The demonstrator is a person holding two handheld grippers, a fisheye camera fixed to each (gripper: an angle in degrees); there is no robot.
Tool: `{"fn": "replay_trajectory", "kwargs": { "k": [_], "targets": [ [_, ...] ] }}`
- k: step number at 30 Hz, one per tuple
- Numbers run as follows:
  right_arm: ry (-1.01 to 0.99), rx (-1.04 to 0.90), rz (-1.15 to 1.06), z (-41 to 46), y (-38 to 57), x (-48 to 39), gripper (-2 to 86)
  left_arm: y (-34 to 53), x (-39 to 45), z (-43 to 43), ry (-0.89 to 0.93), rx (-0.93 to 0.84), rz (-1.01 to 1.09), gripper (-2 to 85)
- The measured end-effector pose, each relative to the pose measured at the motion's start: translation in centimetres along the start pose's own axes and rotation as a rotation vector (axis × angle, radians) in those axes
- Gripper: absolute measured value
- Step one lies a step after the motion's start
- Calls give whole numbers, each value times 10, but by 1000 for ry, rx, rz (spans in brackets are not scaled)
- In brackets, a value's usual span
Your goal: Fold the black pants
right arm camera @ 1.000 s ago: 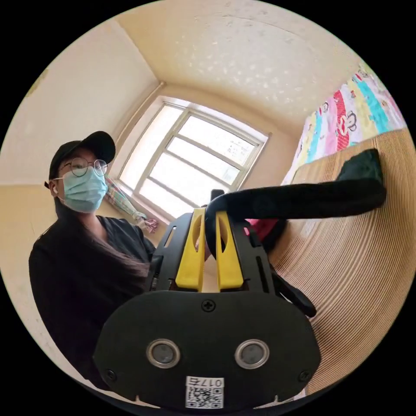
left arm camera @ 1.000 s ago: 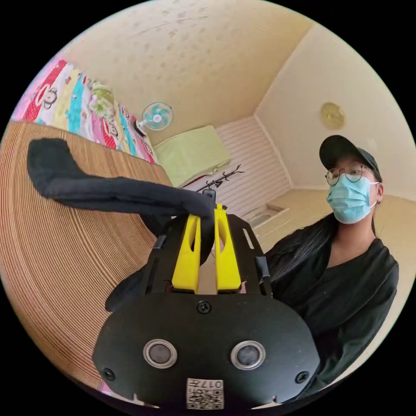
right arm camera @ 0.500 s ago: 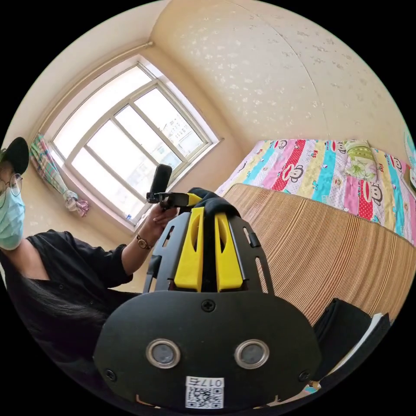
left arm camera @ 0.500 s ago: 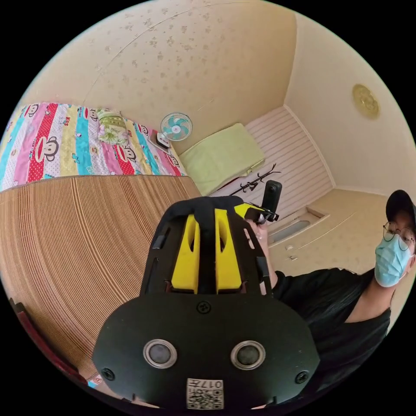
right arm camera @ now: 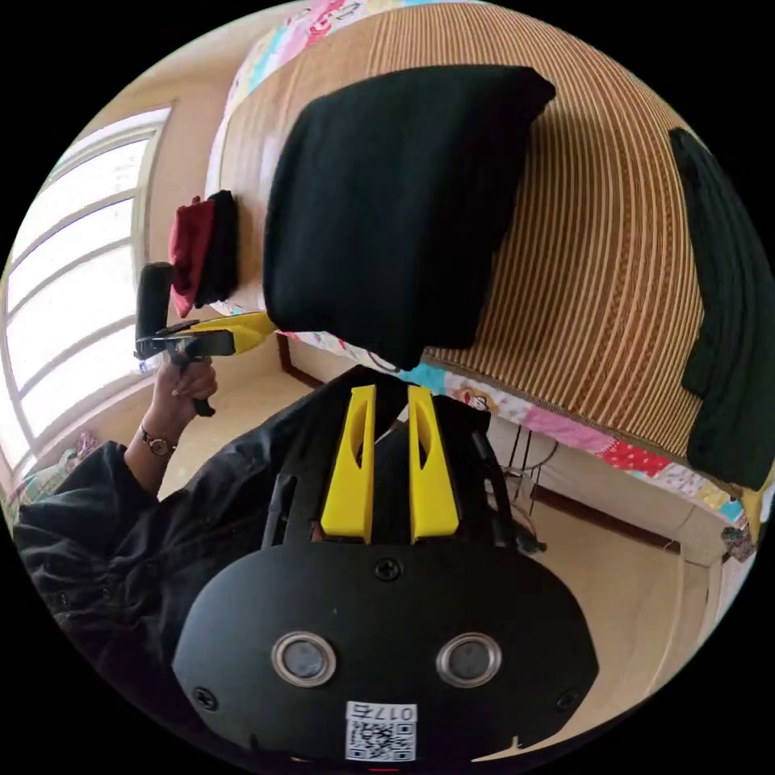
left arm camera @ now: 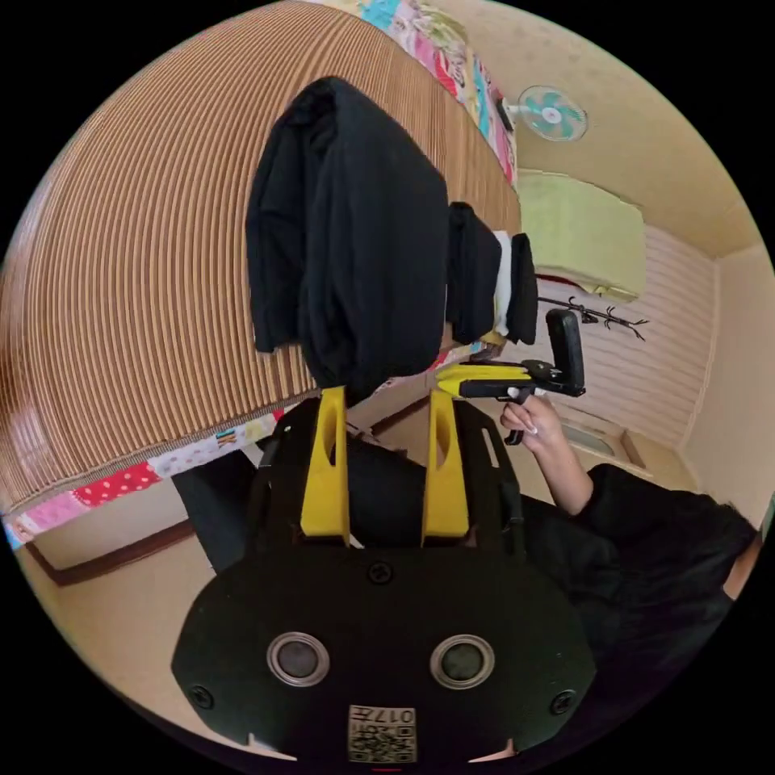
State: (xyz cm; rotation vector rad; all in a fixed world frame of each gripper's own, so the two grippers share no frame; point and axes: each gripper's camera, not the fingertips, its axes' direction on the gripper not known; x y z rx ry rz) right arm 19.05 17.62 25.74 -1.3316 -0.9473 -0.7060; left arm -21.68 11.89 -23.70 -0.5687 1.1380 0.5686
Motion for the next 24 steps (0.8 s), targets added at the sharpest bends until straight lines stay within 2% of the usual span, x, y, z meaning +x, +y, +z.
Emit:
{"fn": "replay_trajectory", "kwargs": {
  "k": [1,3,6,8,11,14,16,18,20,24],
  "targets": [
    [-7,5,28,1,2,12,91,6,-9,3,2,1,-36,142],
    [-150,135,48,-28,5,47,126,16,-29,-10,40,82,-121,153],
    [-279,291,62,-75,-24,81,154,-4,-23,-51,79,247,-84,167],
    [-297,315,62,-91,-61,95,177,-30,-15,-70,70,314,-40,177],
    [-395,330,25,-95,-125,115,226,-87,-17,-76,44,294,-42,199],
    [-520,234,-9,-55,-170,126,249,-133,-31,-54,45,195,-80,191],
    [-473,228,-14,-30,-175,125,239,-144,-38,-35,140,158,-65,181],
    [-436,291,25,-19,-160,128,207,-142,-48,-5,331,131,-114,163],
    [-458,293,12,-10,-143,126,175,-128,-46,8,391,156,-128,137],
    [-640,309,-69,2,-92,107,117,-79,-18,-2,276,121,-57,119]
  ]
}}
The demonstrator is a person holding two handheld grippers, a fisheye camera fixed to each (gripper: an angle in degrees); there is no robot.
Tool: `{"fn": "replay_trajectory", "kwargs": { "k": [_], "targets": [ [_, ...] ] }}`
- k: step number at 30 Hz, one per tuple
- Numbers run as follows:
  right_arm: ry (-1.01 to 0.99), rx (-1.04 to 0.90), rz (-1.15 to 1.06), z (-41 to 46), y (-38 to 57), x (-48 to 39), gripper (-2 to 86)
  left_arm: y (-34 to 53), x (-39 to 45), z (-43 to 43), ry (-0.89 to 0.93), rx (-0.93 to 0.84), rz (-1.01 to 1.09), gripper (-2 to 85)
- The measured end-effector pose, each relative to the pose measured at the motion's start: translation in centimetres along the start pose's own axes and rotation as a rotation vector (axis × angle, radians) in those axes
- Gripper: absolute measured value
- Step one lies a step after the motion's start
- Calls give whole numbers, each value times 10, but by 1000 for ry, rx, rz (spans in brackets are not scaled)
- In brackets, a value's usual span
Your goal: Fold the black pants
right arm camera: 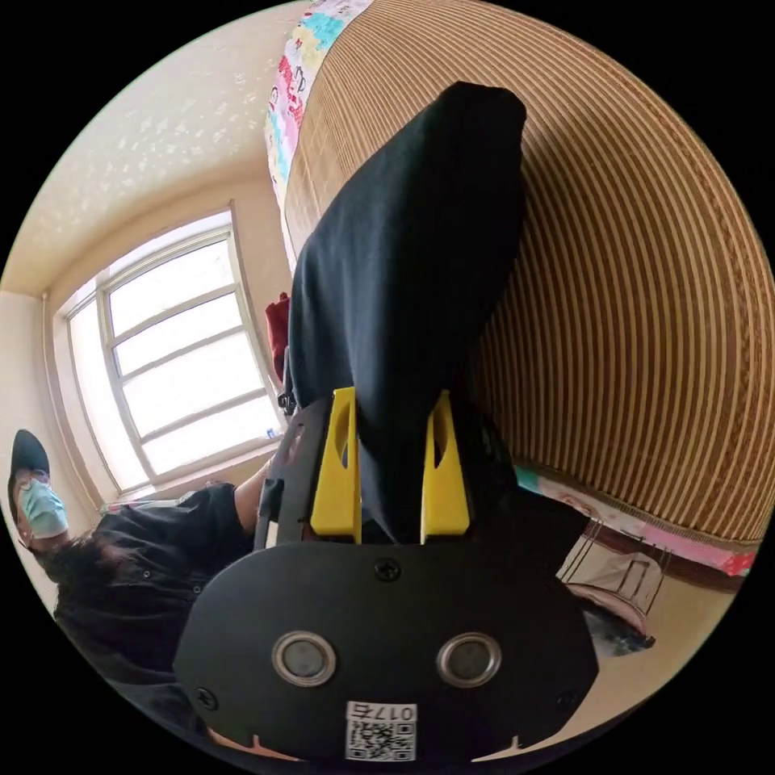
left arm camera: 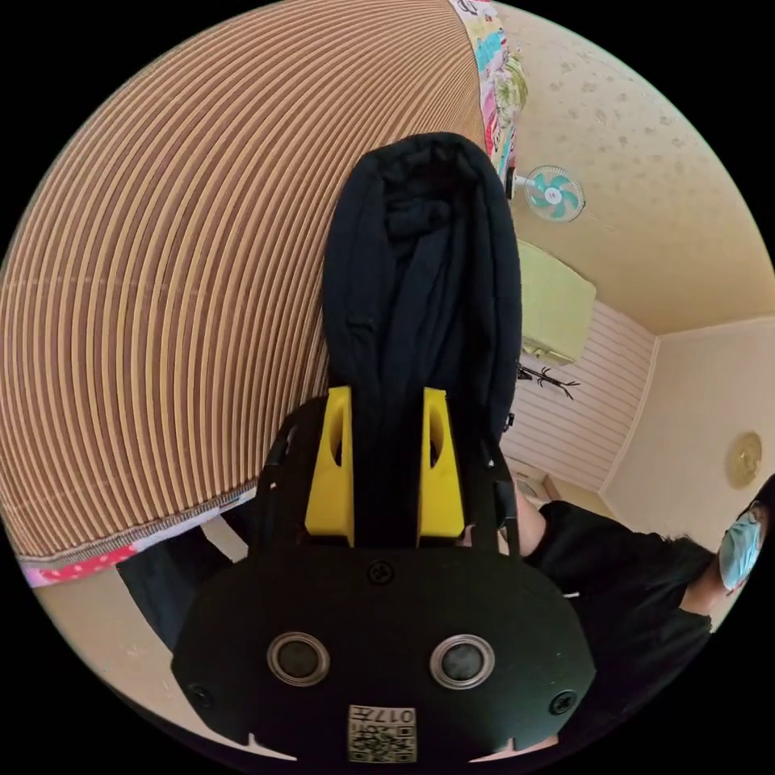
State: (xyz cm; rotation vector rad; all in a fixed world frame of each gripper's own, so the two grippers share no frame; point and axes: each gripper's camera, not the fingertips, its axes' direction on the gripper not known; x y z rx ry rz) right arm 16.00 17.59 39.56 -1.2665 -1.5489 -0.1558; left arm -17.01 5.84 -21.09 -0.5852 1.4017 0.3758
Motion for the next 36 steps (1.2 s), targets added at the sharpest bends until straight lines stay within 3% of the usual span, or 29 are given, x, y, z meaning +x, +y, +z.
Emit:
{"fn": "replay_trajectory", "kwargs": {
  "k": [7,13,17,20,22,24,27,29,34,36],
  "targets": [
    [-66,-95,-254,101,18,-127,92,92,52,-126,-98,220,68,101],
    [-179,-190,-503,250,-2,-282,96,179,109,-301,-178,564,165,107],
    [-102,-261,-591,384,-41,-360,105,203,105,-391,-308,755,138,115],
    [70,-290,-505,490,-79,-356,126,189,52,-427,-387,829,4,132],
    [293,-308,-474,555,-95,-337,133,172,1,-429,-462,857,-123,144],
    [565,-397,-463,634,-103,-302,134,152,-80,-408,-474,828,-425,139],
    [473,-418,-445,667,-96,-293,137,164,-135,-378,-232,928,-396,110],
    [466,-404,-522,670,-77,-302,135,184,-152,-362,-164,1008,-408,117],
    [472,-398,-595,621,-18,-296,118,239,-135,-316,-374,1146,-379,114],
    [602,-356,-626,569,16,-280,108,254,-95,-281,-585,1197,-302,111]
  ]
}}
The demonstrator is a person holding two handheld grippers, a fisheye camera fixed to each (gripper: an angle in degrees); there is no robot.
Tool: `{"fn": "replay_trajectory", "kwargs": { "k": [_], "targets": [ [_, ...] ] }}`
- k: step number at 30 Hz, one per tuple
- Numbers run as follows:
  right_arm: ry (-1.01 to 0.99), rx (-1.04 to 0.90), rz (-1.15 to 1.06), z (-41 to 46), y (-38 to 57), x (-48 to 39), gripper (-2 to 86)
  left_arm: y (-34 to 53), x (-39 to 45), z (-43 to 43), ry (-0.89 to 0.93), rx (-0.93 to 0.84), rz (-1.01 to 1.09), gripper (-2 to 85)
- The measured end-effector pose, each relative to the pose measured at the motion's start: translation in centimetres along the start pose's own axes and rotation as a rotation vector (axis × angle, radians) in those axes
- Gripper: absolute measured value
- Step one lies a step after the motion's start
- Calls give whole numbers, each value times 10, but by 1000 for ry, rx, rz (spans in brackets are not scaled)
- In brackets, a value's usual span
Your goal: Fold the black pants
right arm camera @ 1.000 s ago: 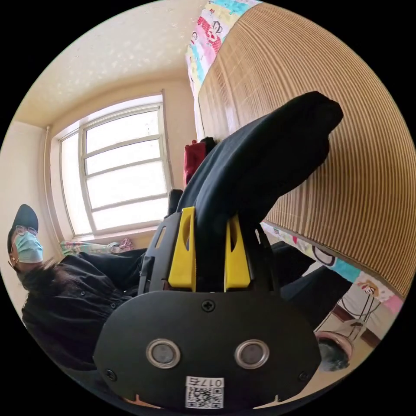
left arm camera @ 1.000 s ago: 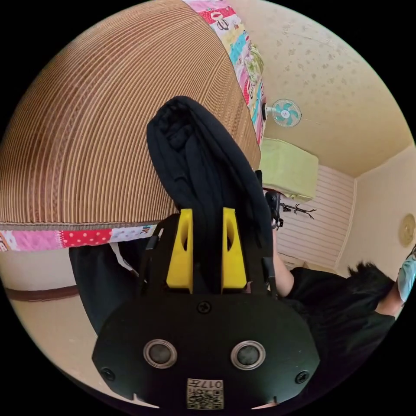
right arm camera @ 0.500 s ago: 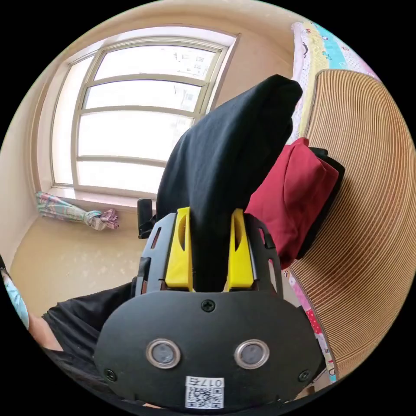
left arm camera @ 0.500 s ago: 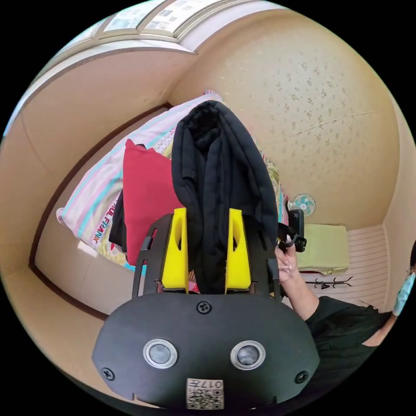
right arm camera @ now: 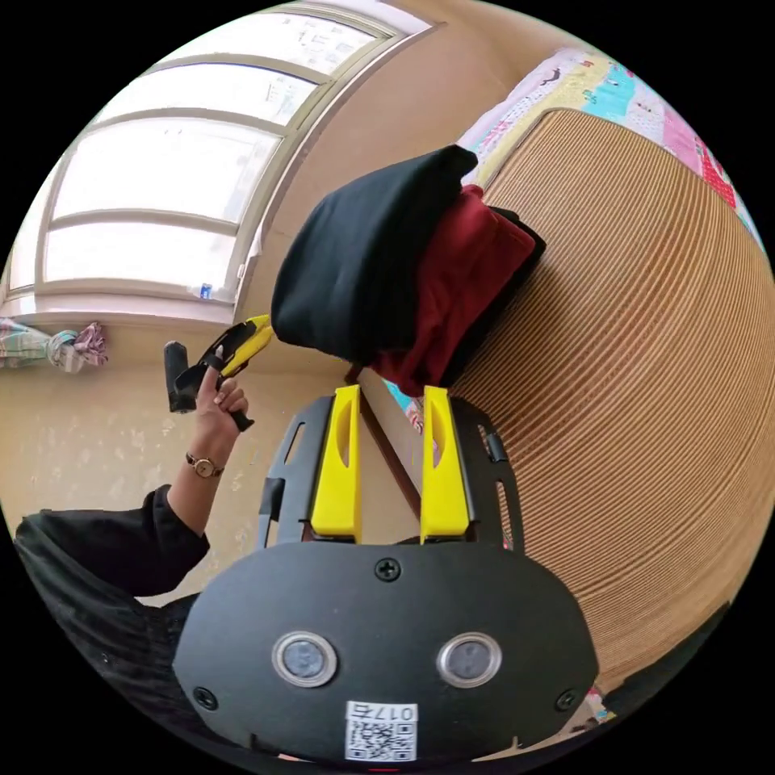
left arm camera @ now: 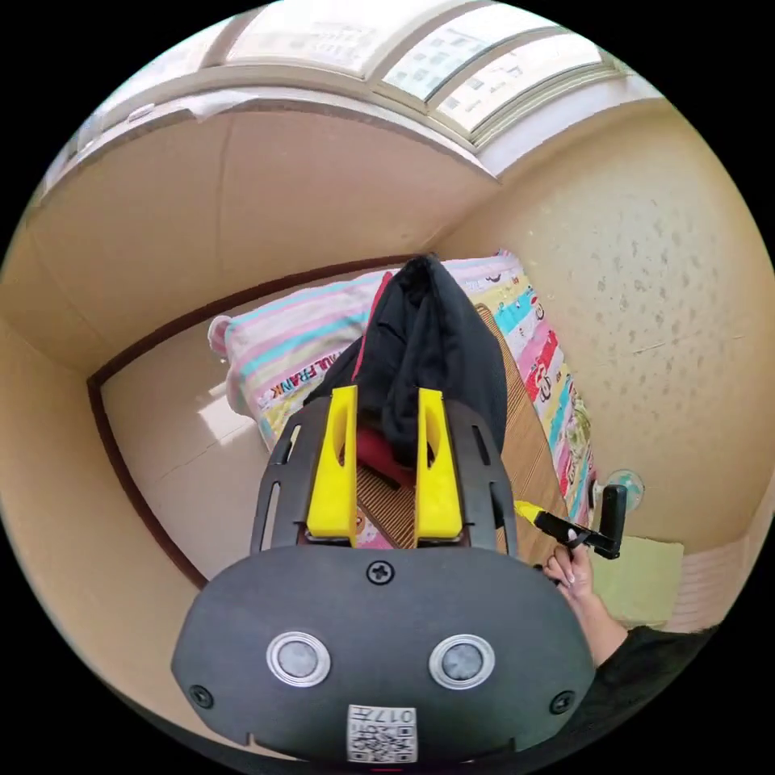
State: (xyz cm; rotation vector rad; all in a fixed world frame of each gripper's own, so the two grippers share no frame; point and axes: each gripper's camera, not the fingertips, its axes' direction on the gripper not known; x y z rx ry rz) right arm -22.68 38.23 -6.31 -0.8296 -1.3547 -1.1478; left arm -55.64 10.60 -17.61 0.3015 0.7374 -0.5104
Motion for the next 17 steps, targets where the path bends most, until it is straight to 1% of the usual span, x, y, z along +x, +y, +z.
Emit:
{"fn": "replay_trajectory", "kwargs": {
  "k": [1,3,4,6,7,8,9,10,11,12,13,15,16,17],
  "targets": [
    [49,4,4,-8,16,3,105,9,14,-5,-37,27,55,110],
    [297,47,20,-50,83,11,83,50,84,-16,-180,130,323,100],
    [372,61,19,-62,100,10,78,62,105,-15,-211,158,396,97],
    [742,136,2,-107,166,-6,52,111,187,0,-286,243,650,79],
    [840,166,5,-118,182,-12,45,123,208,7,-287,255,711,73],
    [1029,257,43,-143,215,-24,31,147,248,20,-270,278,825,57],
    [1157,367,112,-168,245,-32,24,172,286,32,-234,310,907,38],
    [1187,422,162,-181,260,-34,20,184,303,38,-207,325,932,27],
    [1171,502,283,-208,287,-30,17,206,335,47,-118,332,964,13],
    [1083,543,426,-234,313,-16,16,224,364,58,20,277,996,6],
    [1028,558,512,-245,328,-5,16,232,379,64,107,218,1014,4],
    [838,650,864,-279,395,40,22,261,429,91,473,-56,996,-1],
    [793,679,936,-285,413,50,28,269,438,98,554,-113,972,-2],
    [717,721,1048,-293,444,66,40,286,452,112,687,-206,926,-3]
  ]
}}
